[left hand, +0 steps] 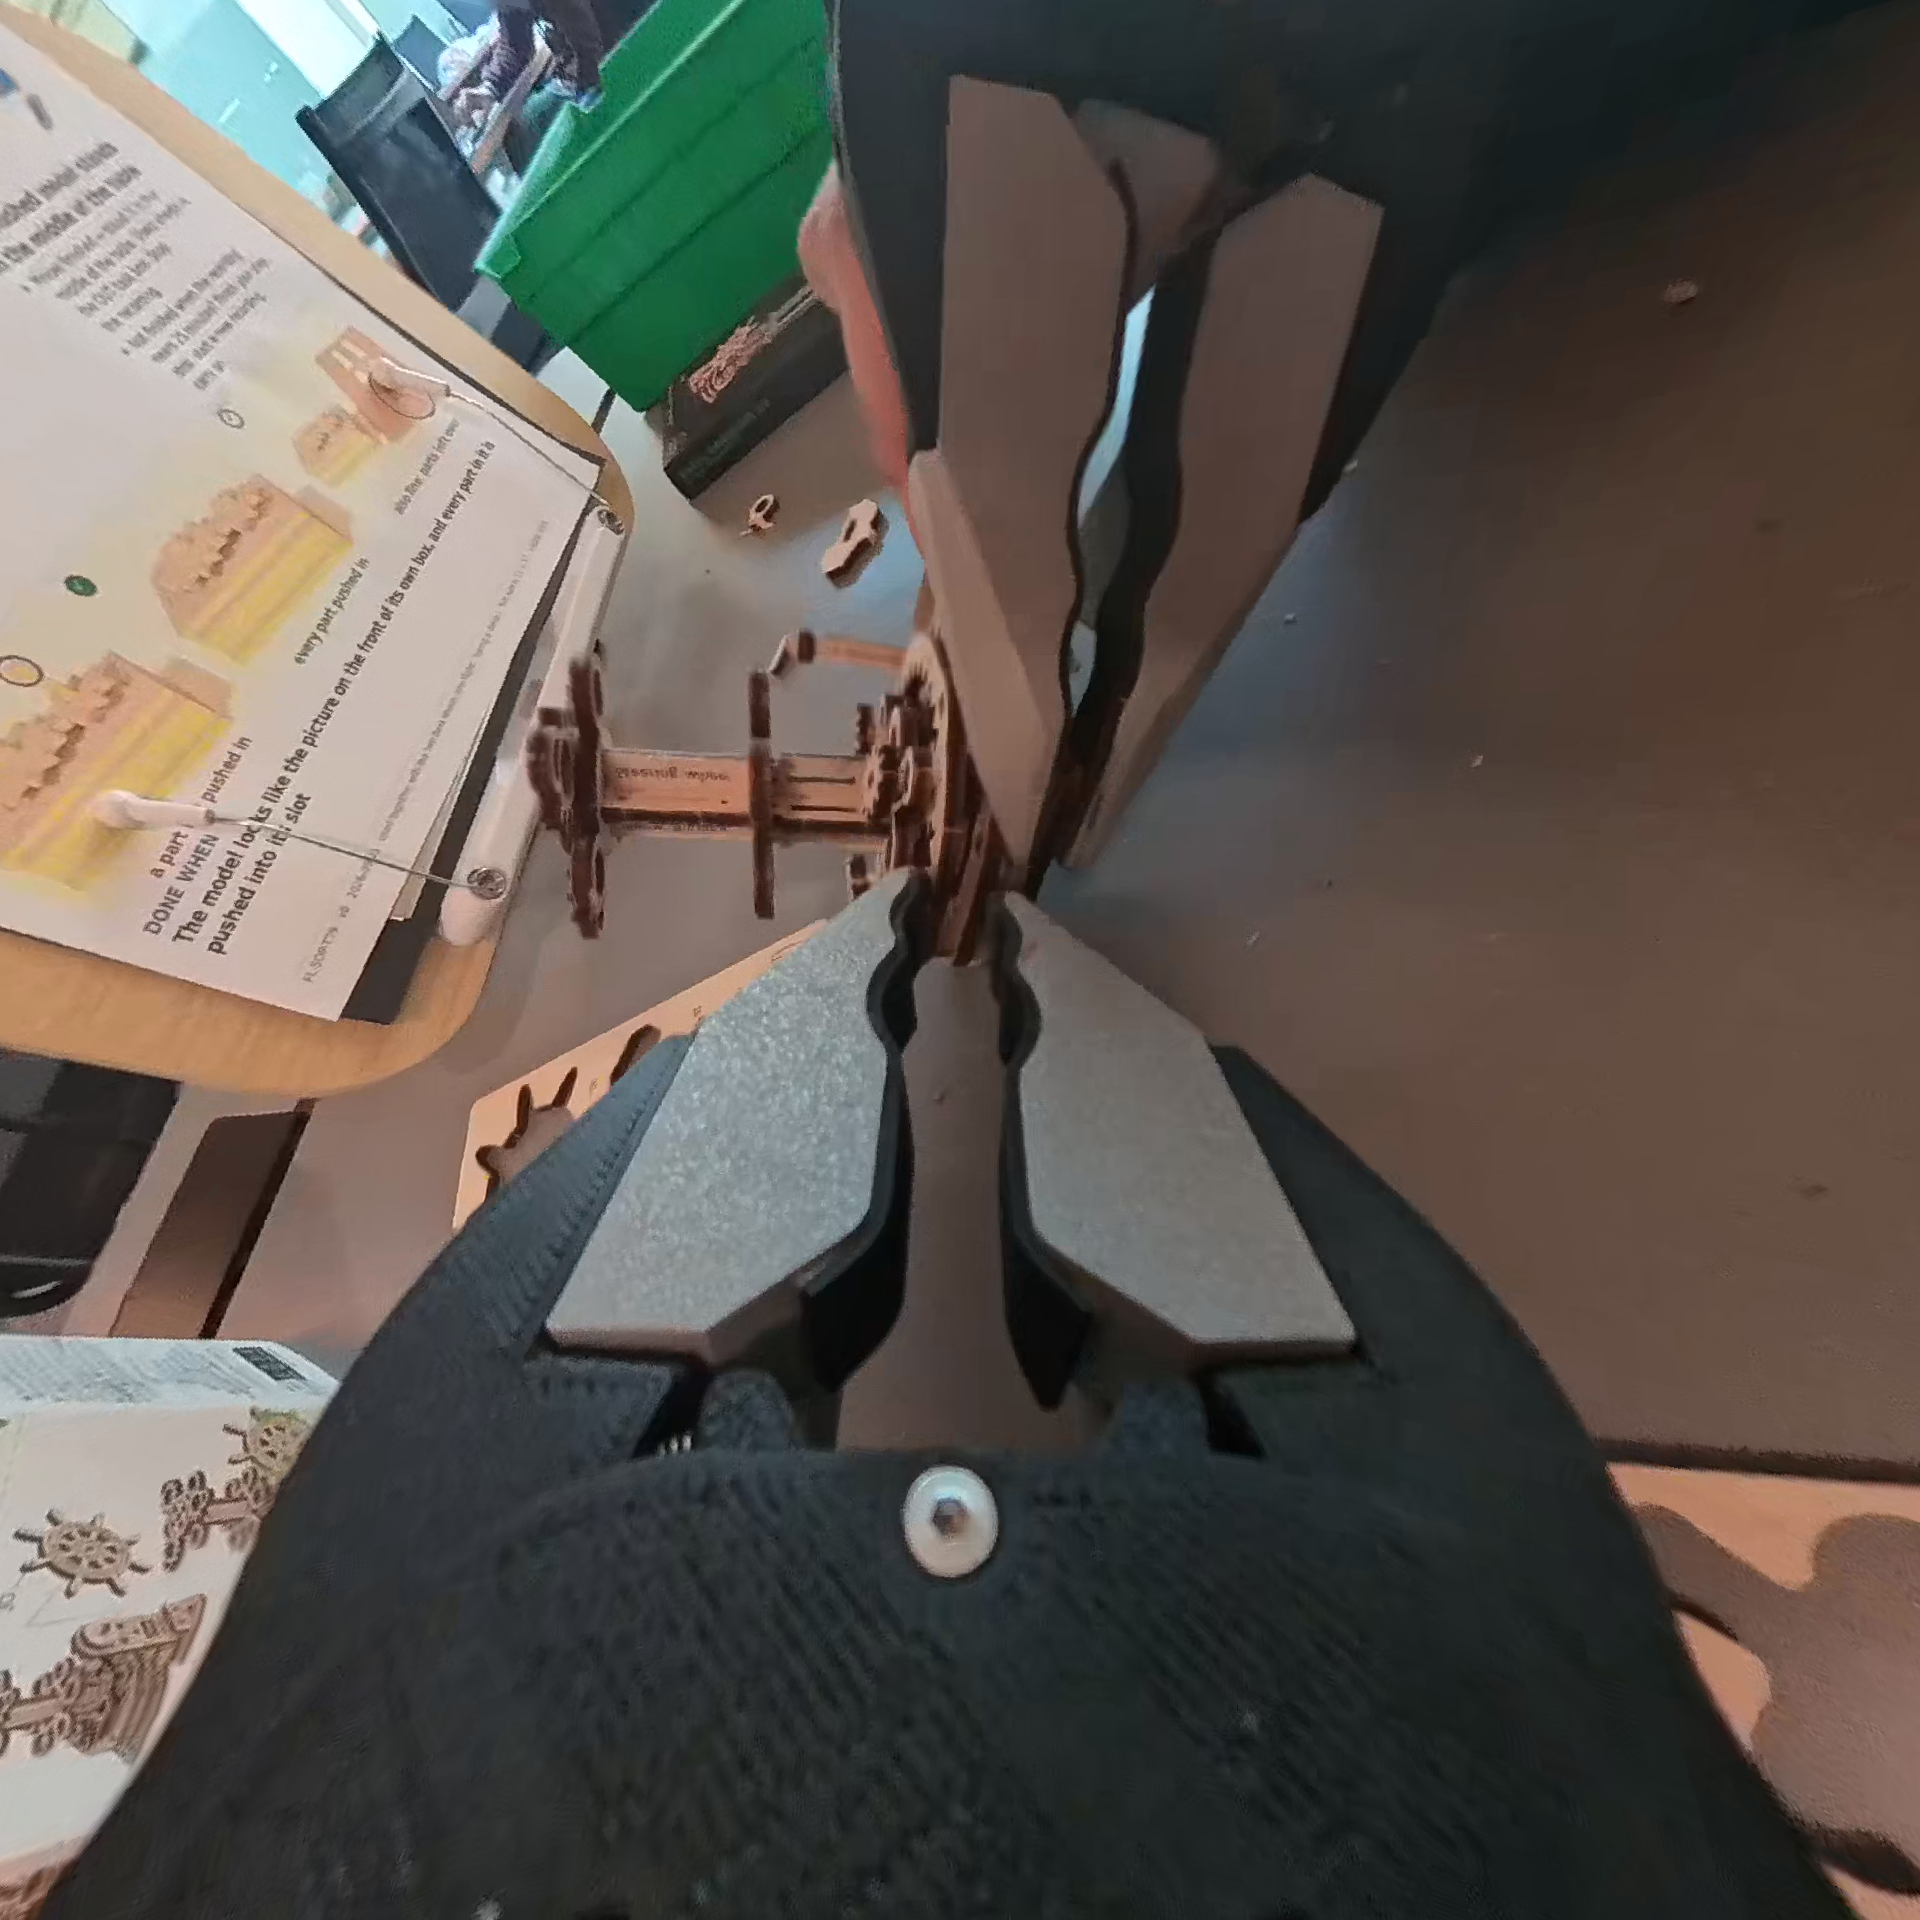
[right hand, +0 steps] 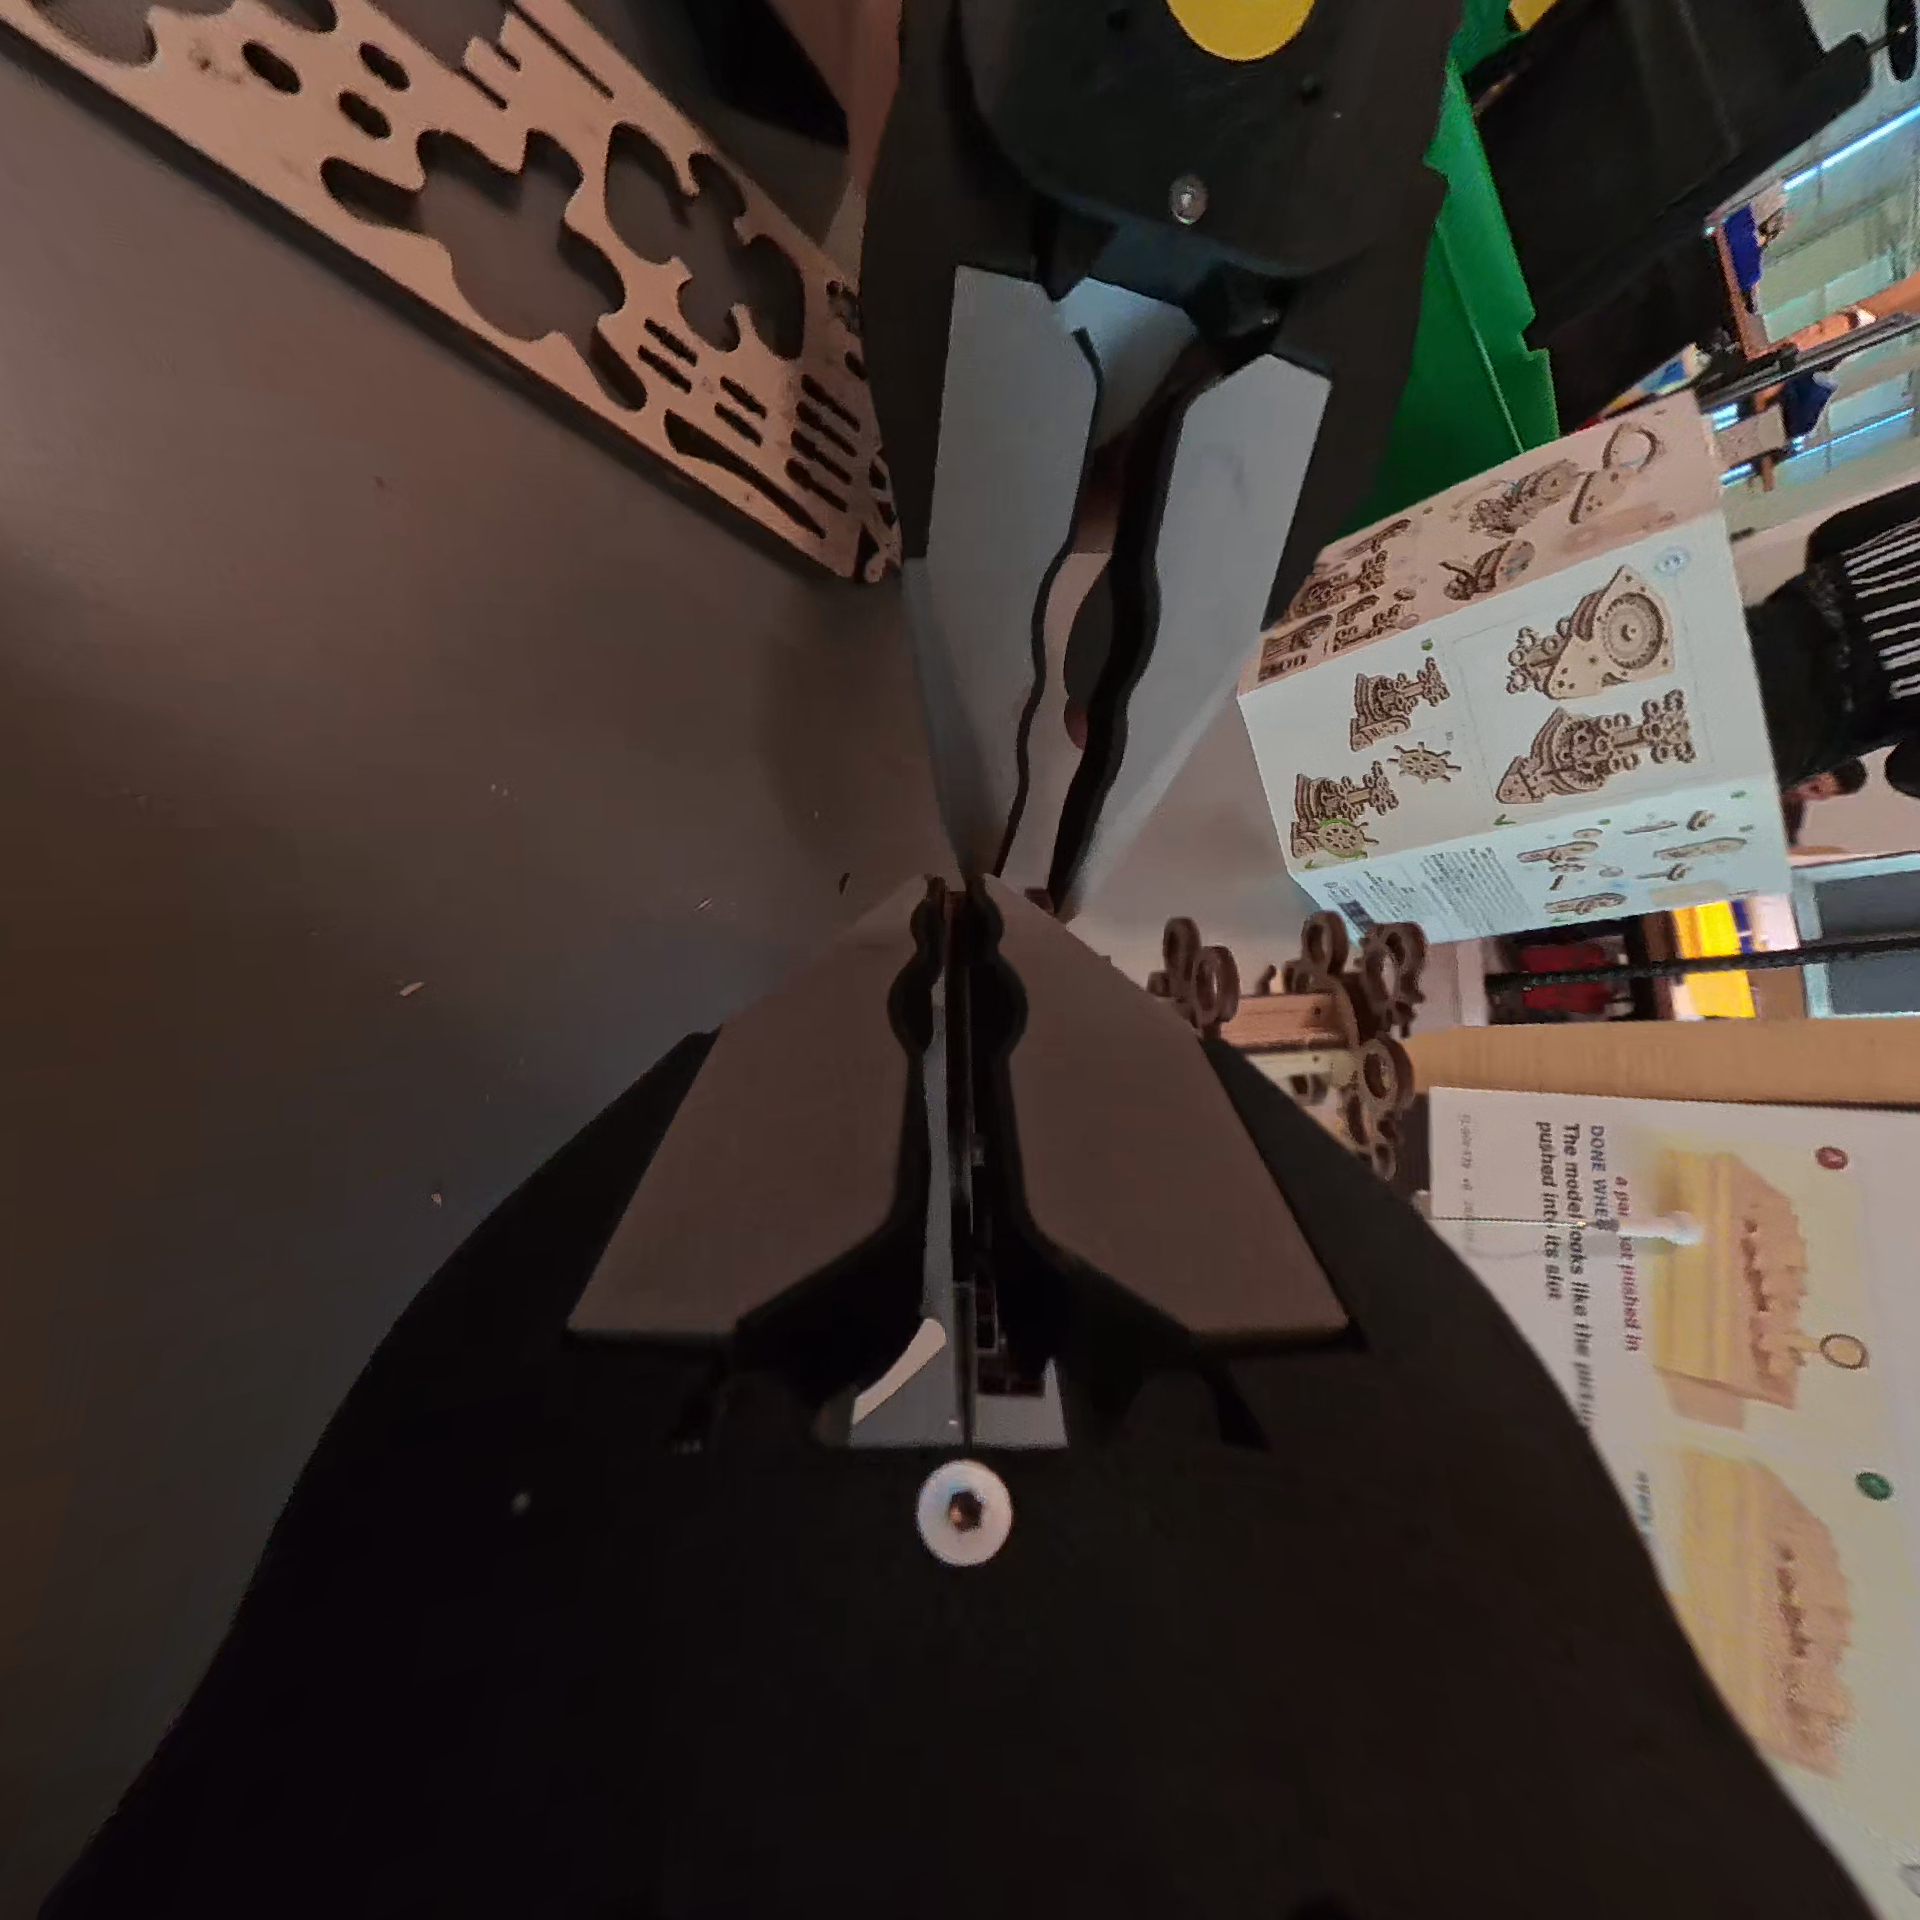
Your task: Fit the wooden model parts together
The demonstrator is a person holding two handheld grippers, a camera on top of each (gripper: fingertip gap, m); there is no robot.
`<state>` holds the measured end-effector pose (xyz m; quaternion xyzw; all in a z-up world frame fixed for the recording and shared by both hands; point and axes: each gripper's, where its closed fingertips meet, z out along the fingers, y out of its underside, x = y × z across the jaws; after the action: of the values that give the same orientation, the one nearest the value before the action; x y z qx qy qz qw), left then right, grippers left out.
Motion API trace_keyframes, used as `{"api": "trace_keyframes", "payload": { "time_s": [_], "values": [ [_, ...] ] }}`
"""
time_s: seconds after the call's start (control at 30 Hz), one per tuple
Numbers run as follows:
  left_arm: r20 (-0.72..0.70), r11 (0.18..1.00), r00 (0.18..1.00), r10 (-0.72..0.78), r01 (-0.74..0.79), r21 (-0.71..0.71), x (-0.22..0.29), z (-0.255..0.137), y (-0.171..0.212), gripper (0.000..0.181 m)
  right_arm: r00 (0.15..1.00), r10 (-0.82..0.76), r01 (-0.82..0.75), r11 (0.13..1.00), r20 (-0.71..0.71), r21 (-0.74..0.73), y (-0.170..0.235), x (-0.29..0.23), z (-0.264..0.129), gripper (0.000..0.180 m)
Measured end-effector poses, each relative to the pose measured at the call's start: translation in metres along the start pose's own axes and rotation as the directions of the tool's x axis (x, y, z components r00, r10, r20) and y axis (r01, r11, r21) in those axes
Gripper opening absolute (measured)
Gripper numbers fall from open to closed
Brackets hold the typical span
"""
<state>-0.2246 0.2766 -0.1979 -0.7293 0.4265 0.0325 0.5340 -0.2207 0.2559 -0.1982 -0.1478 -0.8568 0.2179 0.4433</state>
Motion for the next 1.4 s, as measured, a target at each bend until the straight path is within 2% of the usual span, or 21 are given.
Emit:
{"api": "trace_keyframes", "payload": {
  "time_s": [0.13,0.27,0.67,0.9,1.17,1.27,1.33,1.4],
  "values": [
    [-0.054,0.999,0.998,-0.041,0.041,-0.002,0.002,-0.002,-0.002,0.008,0.991,0.119,-0.123,0.989,0.054,0.077,-0.004,-0.001,-0.002,0.000],
    [-0.066,0.997,0.995,-0.081,0.081,-0.001,0.002,-0.003,-0.002,0.008,0.985,0.160,-0.167,0.978,0.063,0.128,-0.006,0.000,-0.002,0.000],
    [-0.005,0.998,0.998,-0.062,0.062,-0.002,0.008,-0.002,0.003,0.007,0.998,0.051,-0.053,0.995,0.028,0.090,-0.003,-0.012,0.003,0.002],
    [0.020,1.000,1.000,-0.019,0.019,-0.003,0.009,-0.001,0.003,0.008,0.999,0.044,-0.047,0.995,0.032,0.086,-0.002,-0.014,0.002,0.002],
    [0.119,0.997,0.992,0.041,-0.048,0.057,-0.008,-0.015,-0.013,0.008,0.990,0.098,-0.075,0.975,-0.097,0.210,-0.019,0.014,-0.013,0.002],
    [0.114,0.995,0.989,0.094,-0.098,0.025,-0.004,-0.014,-0.006,0.008,0.989,0.118,-0.093,0.966,-0.089,0.239,-0.024,0.016,-0.024,0.009],
    [0.105,0.995,0.990,0.096,-0.099,0.029,-0.002,-0.013,-0.006,0.008,0.987,0.132,-0.111,0.969,-0.086,0.222,-0.020,0.017,-0.025,0.032],
    [0.102,0.993,0.989,0.103,-0.108,0.038,-0.002,-0.013,-0.009,0.008,0.990,0.117,-0.103,0.981,-0.074,0.164,-0.013,0.012,-0.018,0.040]
  ]
}}
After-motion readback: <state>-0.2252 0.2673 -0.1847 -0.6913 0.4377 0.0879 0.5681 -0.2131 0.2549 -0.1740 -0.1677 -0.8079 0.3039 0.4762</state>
